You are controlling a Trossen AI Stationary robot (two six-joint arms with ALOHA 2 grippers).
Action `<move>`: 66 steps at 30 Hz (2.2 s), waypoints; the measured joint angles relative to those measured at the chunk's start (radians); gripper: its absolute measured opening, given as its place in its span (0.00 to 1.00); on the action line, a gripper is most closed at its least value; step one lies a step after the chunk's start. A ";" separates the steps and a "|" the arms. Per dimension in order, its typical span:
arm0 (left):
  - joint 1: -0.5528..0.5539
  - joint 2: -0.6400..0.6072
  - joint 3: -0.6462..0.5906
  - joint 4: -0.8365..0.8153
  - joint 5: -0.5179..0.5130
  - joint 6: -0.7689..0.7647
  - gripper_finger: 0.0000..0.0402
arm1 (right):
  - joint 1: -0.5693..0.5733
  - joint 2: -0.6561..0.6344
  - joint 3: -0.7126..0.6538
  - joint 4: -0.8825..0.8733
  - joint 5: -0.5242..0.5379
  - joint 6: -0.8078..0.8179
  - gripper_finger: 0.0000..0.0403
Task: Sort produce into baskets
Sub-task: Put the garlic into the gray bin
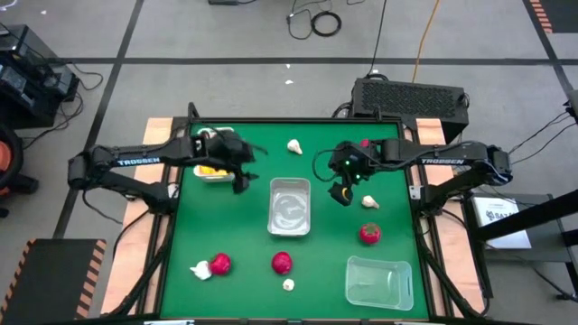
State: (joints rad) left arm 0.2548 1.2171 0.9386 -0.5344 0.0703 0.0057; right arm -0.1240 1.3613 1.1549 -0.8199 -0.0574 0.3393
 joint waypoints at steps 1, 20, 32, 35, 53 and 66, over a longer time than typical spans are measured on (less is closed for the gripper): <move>-0.031 0.007 0.000 0.005 0.019 0.005 0.72 | 0.010 0.000 0.000 0.000 0.000 0.000 0.75; -0.719 0.032 0.000 -0.283 0.112 -0.511 0.72 | 0.061 0.000 0.000 0.093 0.005 -0.165 0.75; -1.051 0.040 0.000 -0.321 0.015 -0.882 0.72 | 0.045 0.000 0.000 0.206 0.005 -0.215 0.75; -1.086 0.069 0.000 -0.323 -0.002 -0.887 0.72 | 0.045 0.000 0.000 0.211 0.005 -0.217 0.75; -1.108 0.263 -0.002 -0.354 0.008 -0.883 0.72 | 0.045 0.000 0.000 0.210 0.004 -0.203 0.75; -1.108 0.347 -0.002 -0.326 0.026 -0.855 0.72 | 0.045 0.000 0.000 0.210 0.003 -0.202 0.75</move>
State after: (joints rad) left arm -0.8536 1.5637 0.9371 -0.8603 0.0967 -0.8490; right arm -0.0792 1.3613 1.1549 -0.6098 -0.0540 0.1375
